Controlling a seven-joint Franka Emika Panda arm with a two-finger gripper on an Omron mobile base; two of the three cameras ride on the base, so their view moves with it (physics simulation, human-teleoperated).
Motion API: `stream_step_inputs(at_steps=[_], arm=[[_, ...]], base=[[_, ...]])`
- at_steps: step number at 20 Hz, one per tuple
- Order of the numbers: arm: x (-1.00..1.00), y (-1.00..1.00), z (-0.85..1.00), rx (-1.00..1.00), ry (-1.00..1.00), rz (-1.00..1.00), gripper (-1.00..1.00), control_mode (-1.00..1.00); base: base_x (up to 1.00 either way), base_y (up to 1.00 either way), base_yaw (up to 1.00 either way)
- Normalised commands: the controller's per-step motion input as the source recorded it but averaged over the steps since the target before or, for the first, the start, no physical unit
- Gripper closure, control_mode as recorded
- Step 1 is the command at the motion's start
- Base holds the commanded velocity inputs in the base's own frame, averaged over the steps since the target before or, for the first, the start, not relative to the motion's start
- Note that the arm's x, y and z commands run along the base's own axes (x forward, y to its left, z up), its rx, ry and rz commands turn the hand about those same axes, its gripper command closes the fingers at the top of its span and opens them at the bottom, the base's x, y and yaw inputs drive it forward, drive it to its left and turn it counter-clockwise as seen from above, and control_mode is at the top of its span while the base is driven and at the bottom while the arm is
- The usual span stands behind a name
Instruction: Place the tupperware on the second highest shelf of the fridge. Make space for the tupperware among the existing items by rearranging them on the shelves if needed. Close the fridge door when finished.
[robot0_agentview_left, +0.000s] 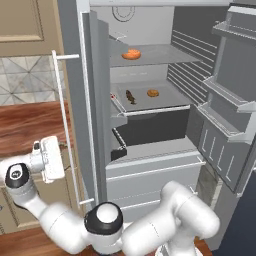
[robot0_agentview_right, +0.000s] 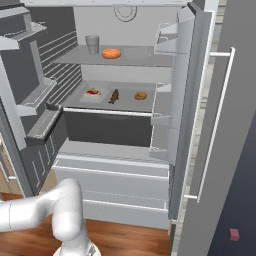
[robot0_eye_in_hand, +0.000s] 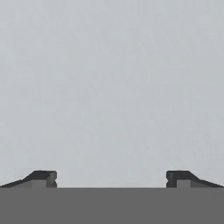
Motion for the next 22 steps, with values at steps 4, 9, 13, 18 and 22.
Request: stream_step_inputs(at_steps=[4,9,13,18,22], arm=[[-0.21,-1.0,-0.21,0.01,-0.28,-0.2,-1.0,-1.0],[-0.01,-1.0,0.07,0.06,-0.25,-0.05,-1.0,-1.0],[0.08,-1.0,0.09,0.11,-0.26,0.0,-1.0,-1.0],[0.4,-0.89,0.05,0.14,-0.24,0.02,-1.0,-1.0],[0.66,-0.6,0.07,0.15,-0.25,0.16,-1.0,-1.0]], base=[[0.0,0.0,0.0],[0.0,0.0,0.0],[0.0,0.0,0.0],[0.0,0.0,0.0],[0.0,0.0,0.0]])
